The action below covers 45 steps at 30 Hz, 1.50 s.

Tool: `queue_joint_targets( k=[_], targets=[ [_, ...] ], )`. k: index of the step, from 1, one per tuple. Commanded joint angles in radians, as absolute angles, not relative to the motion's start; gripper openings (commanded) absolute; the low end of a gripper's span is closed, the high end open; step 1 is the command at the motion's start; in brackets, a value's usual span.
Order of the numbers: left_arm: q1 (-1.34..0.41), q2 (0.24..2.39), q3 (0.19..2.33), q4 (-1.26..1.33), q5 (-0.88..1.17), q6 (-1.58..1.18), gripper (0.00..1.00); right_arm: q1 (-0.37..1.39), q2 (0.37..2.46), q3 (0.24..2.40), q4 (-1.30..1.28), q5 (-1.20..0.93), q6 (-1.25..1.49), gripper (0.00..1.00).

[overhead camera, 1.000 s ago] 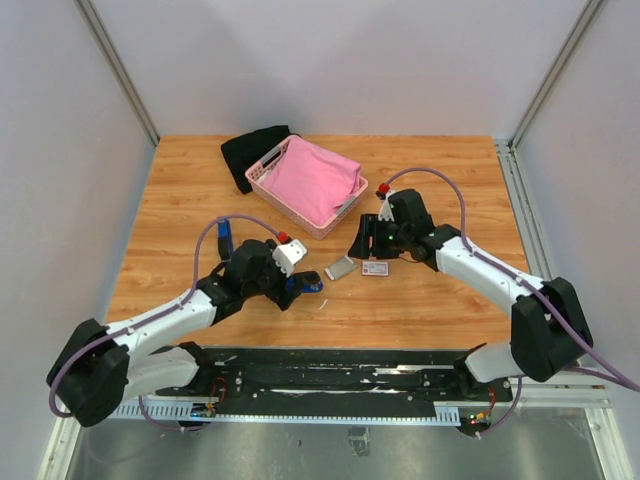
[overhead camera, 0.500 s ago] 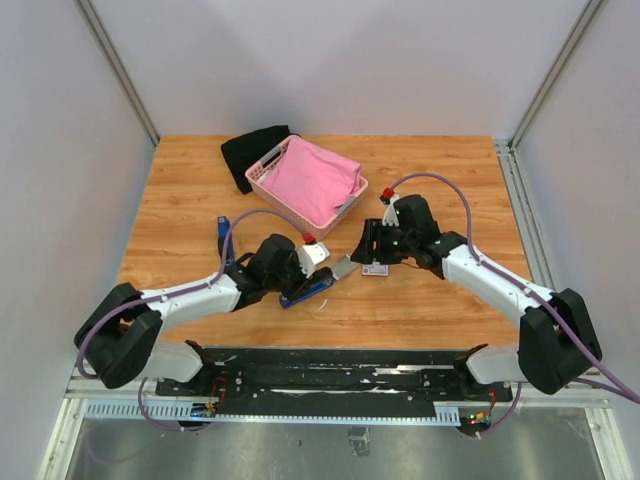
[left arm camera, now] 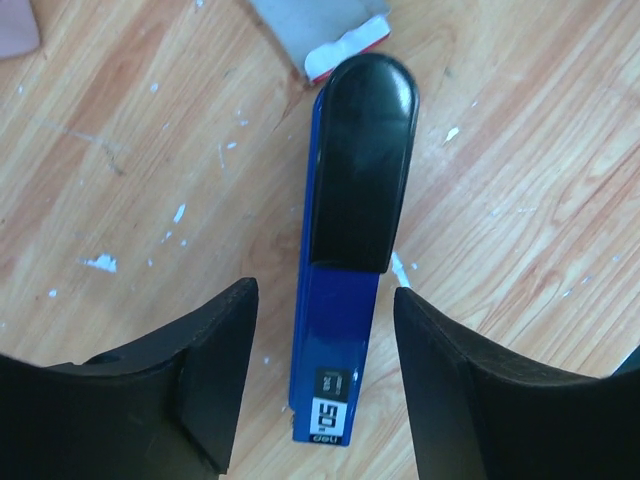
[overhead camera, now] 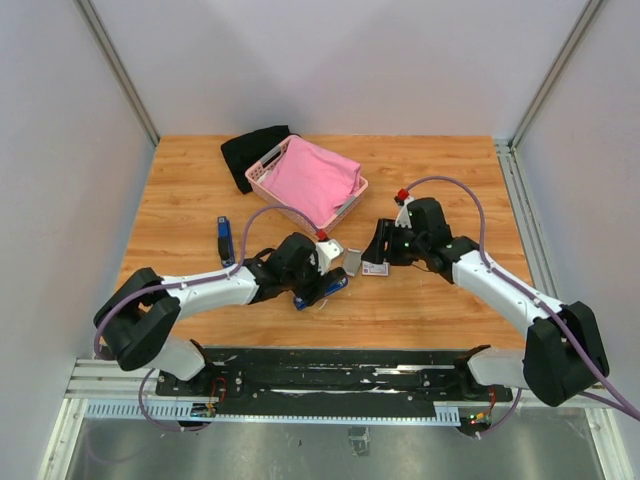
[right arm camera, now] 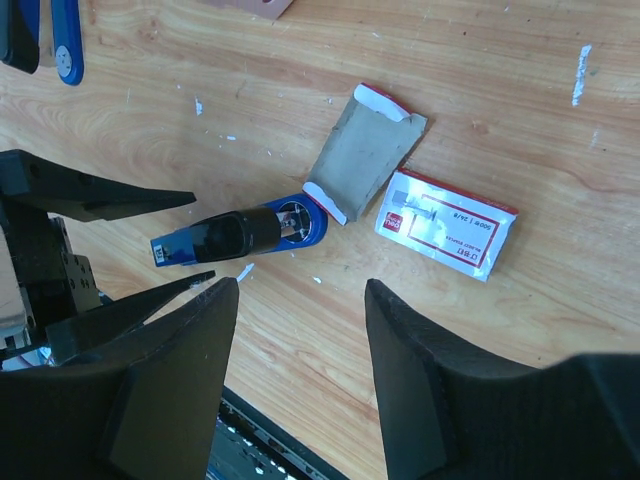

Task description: Load the staples into the stapler

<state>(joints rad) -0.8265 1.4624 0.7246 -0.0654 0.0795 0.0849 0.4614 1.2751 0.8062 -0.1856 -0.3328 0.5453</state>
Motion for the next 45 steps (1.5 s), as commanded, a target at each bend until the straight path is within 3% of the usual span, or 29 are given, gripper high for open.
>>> queue_joint_targets(
  k=[1,17,19,25,29,32,45],
  targets=[
    [-0.831,1.407,0.715,-0.13,0.028,0.07,0.63,0.426,1.254,0.797,-0.192,-0.328,0.544,0.55],
    [-0.836,1.463,0.712,-0.249,-0.01,0.089,0.63,0.386,1.252,0.794,-0.179,-0.35,0.55,0.55],
    [-0.838,1.476,0.711,-0.239,0.003,0.089,0.57,0.383,1.248,0.791,-0.179,-0.35,0.551,0.55],
    [-0.845,1.458,0.713,-0.219,0.034,0.101,0.17,0.365,1.224,0.786,-0.197,-0.397,0.562,0.56],
    [-0.845,1.364,0.722,-0.204,0.106,0.114,0.01,0.362,1.206,0.823,-0.281,-0.457,0.538,0.68],
    [-0.845,1.297,0.757,-0.218,0.131,0.115,0.0,0.362,1.186,0.846,-0.359,-0.498,0.554,0.76],
    [-0.845,1.269,0.95,-0.35,0.163,0.02,0.0,0.363,1.048,0.827,-0.309,-0.583,0.81,0.76]
  ],
)
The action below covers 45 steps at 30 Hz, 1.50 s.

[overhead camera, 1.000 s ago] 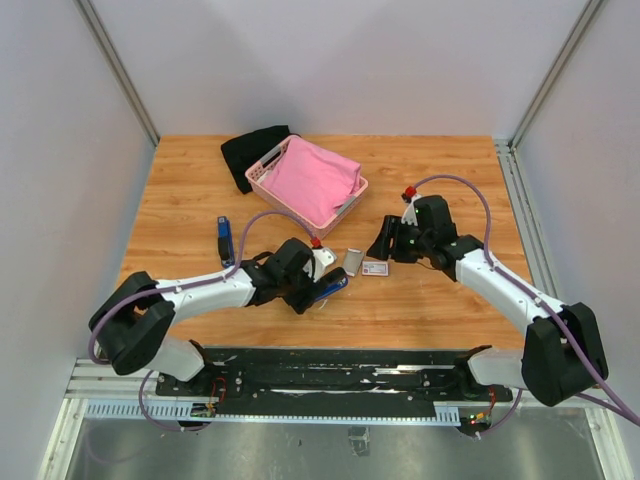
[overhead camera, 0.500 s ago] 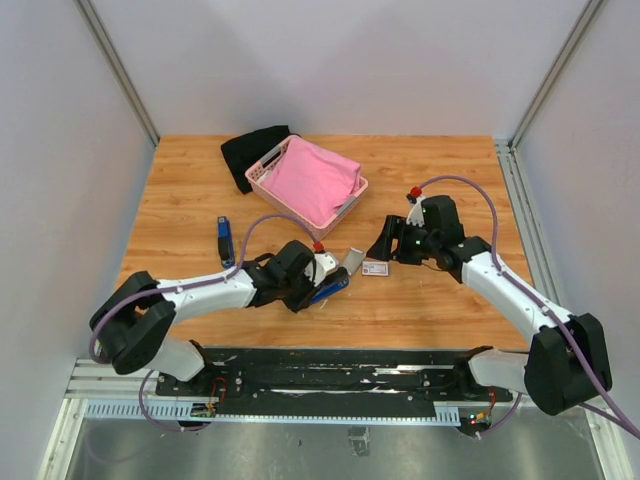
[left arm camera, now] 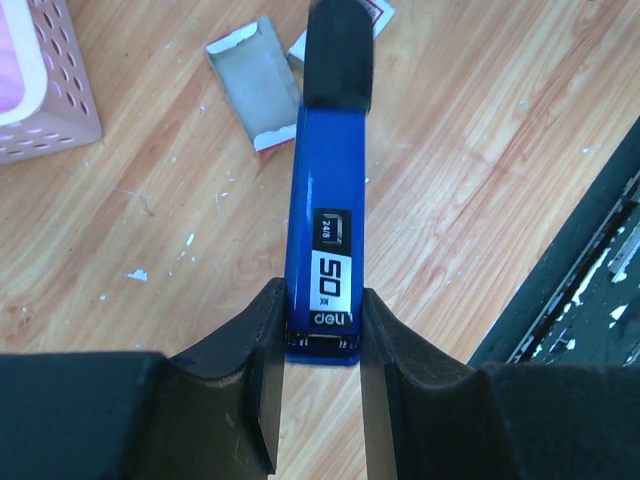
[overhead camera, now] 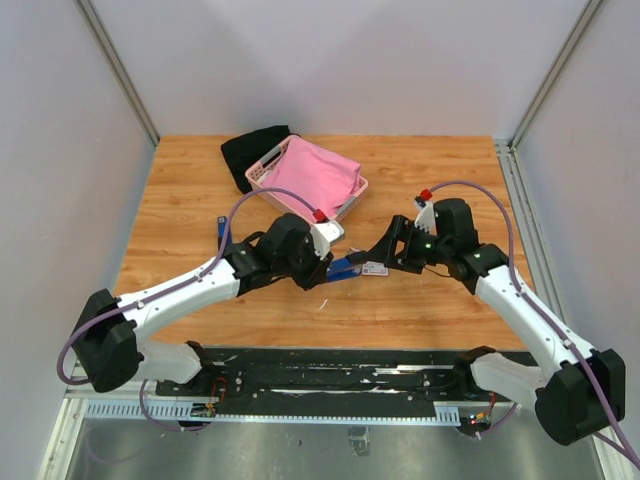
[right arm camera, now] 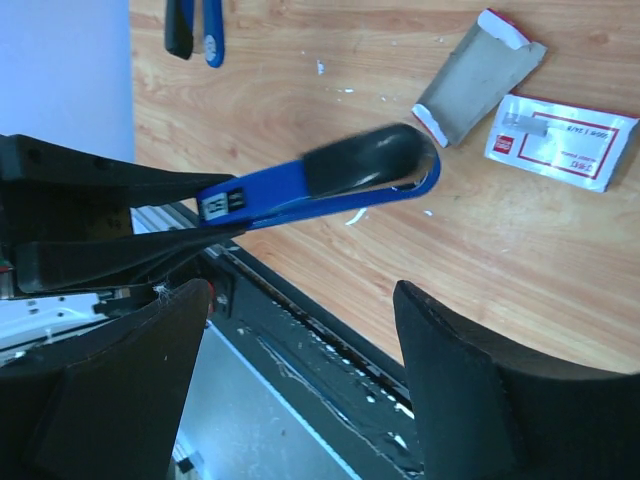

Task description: Load the staples into the stapler

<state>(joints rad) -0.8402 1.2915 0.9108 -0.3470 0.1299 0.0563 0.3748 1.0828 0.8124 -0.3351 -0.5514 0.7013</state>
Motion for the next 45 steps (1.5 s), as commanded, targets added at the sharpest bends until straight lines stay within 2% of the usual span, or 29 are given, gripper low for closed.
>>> queue_joint_targets(
  k=[1,4,15,21,31,45],
  targets=[
    [-0.845,1.264,0.951,-0.35,0.165,0.016,0.0,0.362,1.04,0.824,-0.304,-0.575,0.819,0.76],
    [-0.845,1.25,0.938,-0.333,0.169,-0.003,0.0,0.362,1.022,0.796,-0.3,-0.54,0.833,0.79],
    [-0.845,1.218,0.8,-0.286,0.185,-0.031,0.0,0.362,0.987,0.694,-0.265,-0.501,0.857,0.78],
    [-0.846,1.249,0.723,-0.28,0.187,0.014,0.08,0.362,0.982,0.652,-0.257,-0.494,0.833,0.77],
    [-0.922,1.335,0.664,-0.157,0.097,0.054,0.12,0.362,0.973,0.609,-0.226,-0.469,0.836,0.76],
    [-0.973,1.547,0.775,-0.204,0.097,0.001,0.36,0.362,0.94,0.565,-0.212,-0.44,0.851,0.76]
  ],
)
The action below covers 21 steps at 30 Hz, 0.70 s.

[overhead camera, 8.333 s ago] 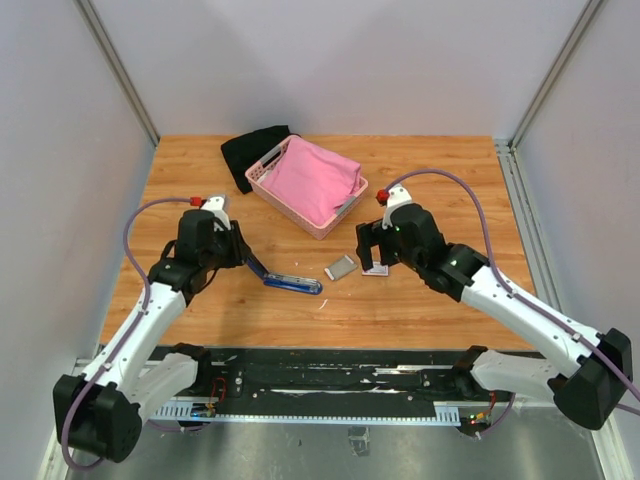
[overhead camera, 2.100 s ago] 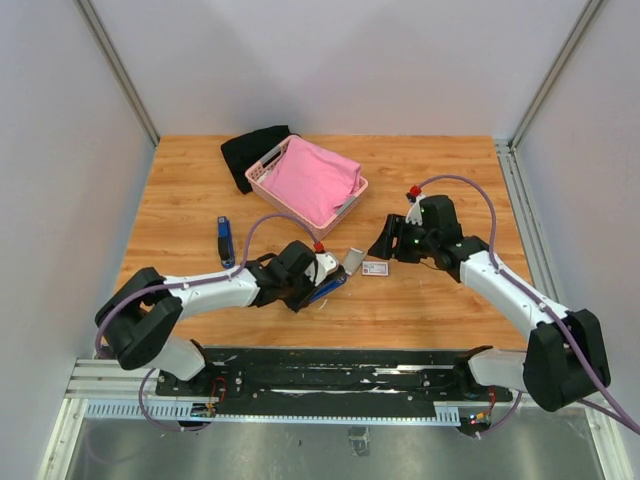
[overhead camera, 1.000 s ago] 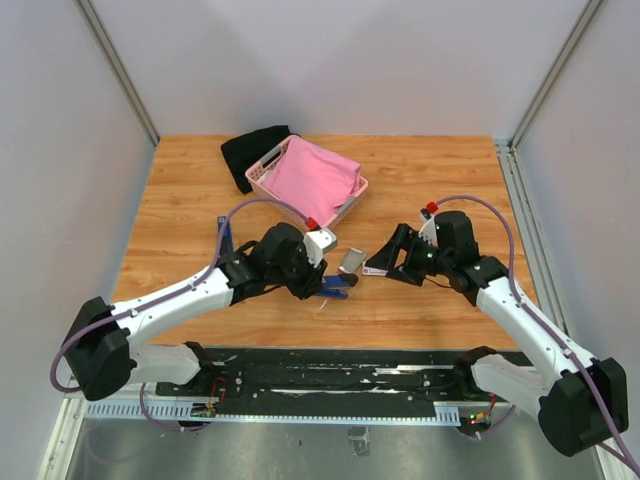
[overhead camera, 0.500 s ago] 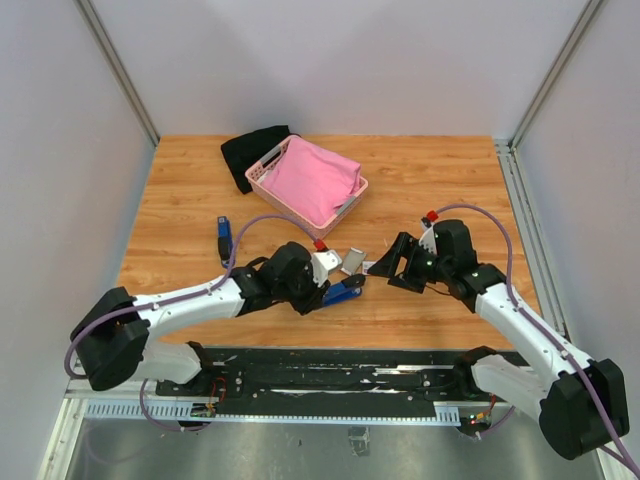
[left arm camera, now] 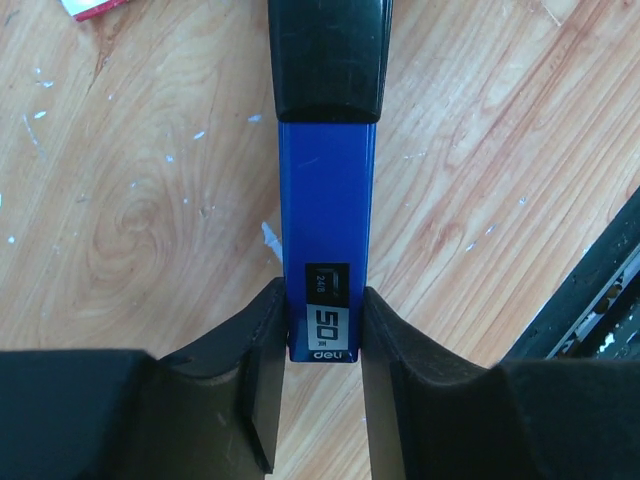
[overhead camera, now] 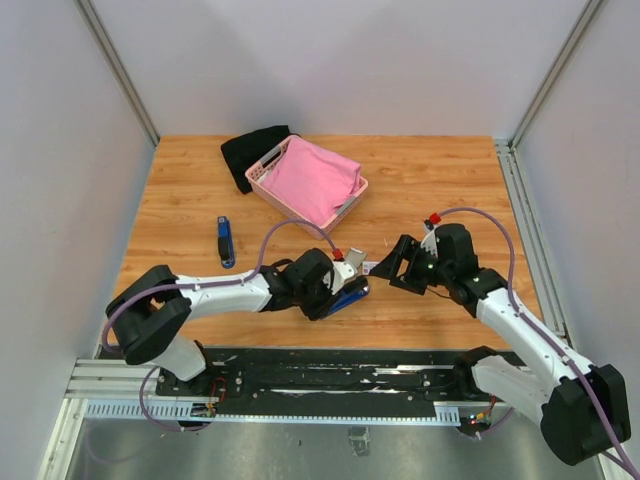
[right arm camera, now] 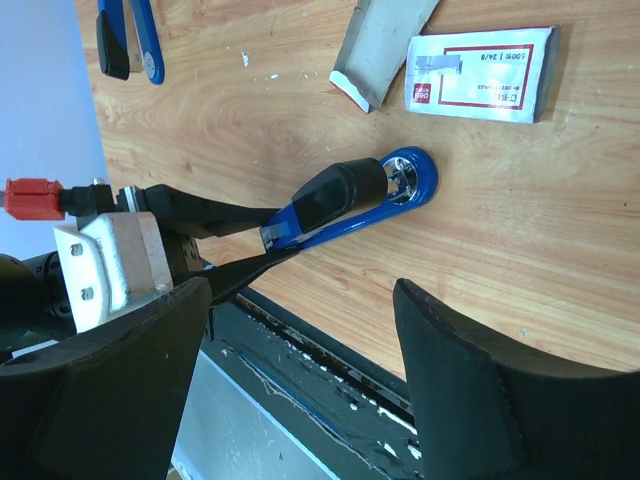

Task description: Load the staples into the stapler

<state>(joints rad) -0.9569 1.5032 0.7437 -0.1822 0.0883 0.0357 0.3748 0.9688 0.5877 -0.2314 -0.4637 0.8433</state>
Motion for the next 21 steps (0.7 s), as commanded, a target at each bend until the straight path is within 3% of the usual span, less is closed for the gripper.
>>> queue_joint_targets(
  k=[1,9,14,21],
  targets=[
    [-0.975,1.553,0.777,-0.203,0.098,-0.002,0.38,0.362,0.936,0.56,-0.213,-0.439,0.852,0.76],
    [-0.979,1.605,0.787,-0.23,0.103,-0.027,0.55,0.362,0.917,0.552,-0.206,-0.427,0.862,0.76],
    [-0.985,1.629,0.793,-0.251,0.082,-0.039,0.58,0.362,0.913,0.547,-0.204,-0.419,0.864,0.75],
    [-0.986,1.609,0.793,-0.238,0.093,-0.057,0.11,0.36,0.922,0.52,-0.197,-0.423,0.882,0.76]
  ],
)
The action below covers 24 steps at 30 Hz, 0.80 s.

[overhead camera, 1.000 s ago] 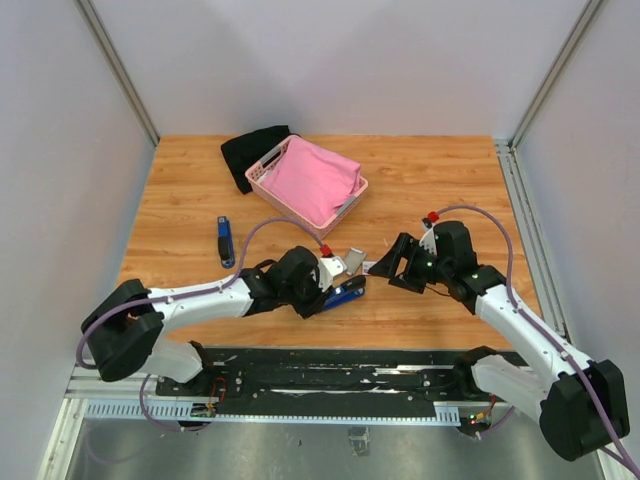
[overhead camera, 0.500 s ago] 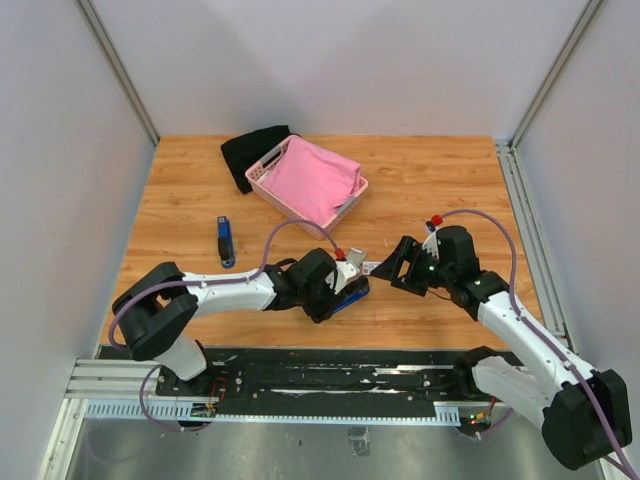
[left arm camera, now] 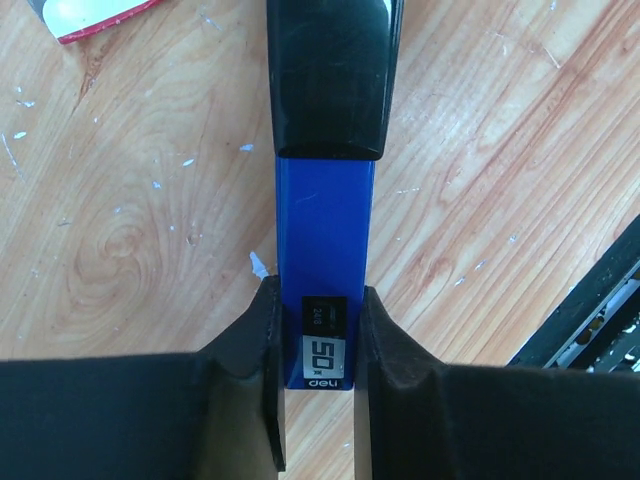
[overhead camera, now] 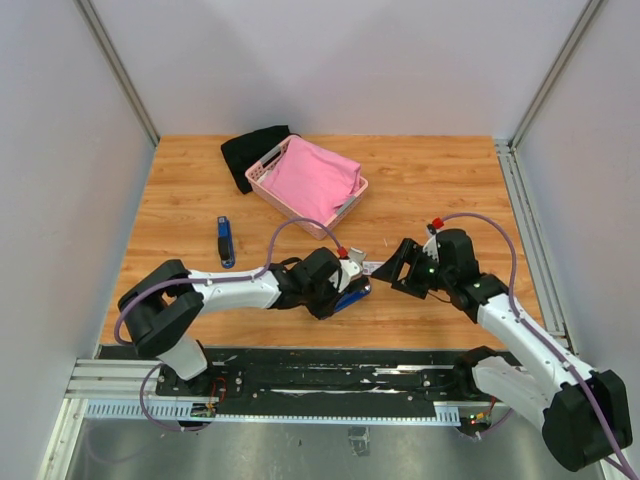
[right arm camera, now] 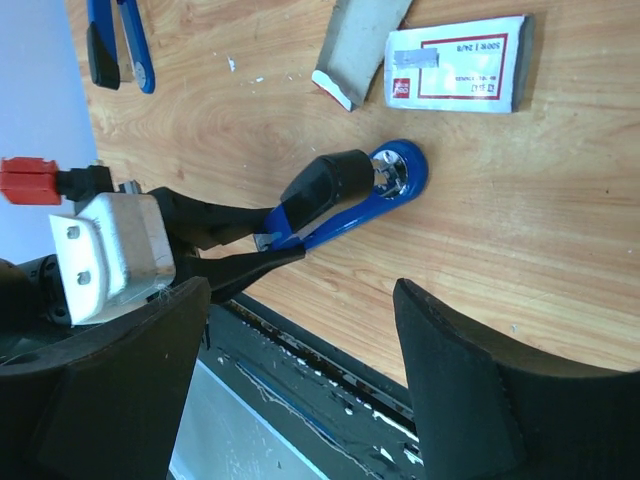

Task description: Load the staples into the stapler

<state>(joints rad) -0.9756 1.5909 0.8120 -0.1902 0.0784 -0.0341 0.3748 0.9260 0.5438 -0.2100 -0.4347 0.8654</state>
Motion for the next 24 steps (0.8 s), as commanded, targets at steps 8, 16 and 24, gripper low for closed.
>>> queue_joint_targets(
  k=[8,16,24],
  targets=[
    [-0.986,1.456,0.788,-0.177,0.141,-0.1,0.0,0.361,0.947,0.549,-0.261,-0.411,0.84,0.78],
    [-0.986,1.338,0.763,-0.115,0.174,-0.154,0.0,0.361,0.994,0.552,-0.228,-0.432,0.879,0.8],
    [-0.986,1.303,0.739,-0.096,0.184,-0.177,0.0,0.36,1.06,0.507,-0.075,-0.488,1.007,0.8]
  ],
)
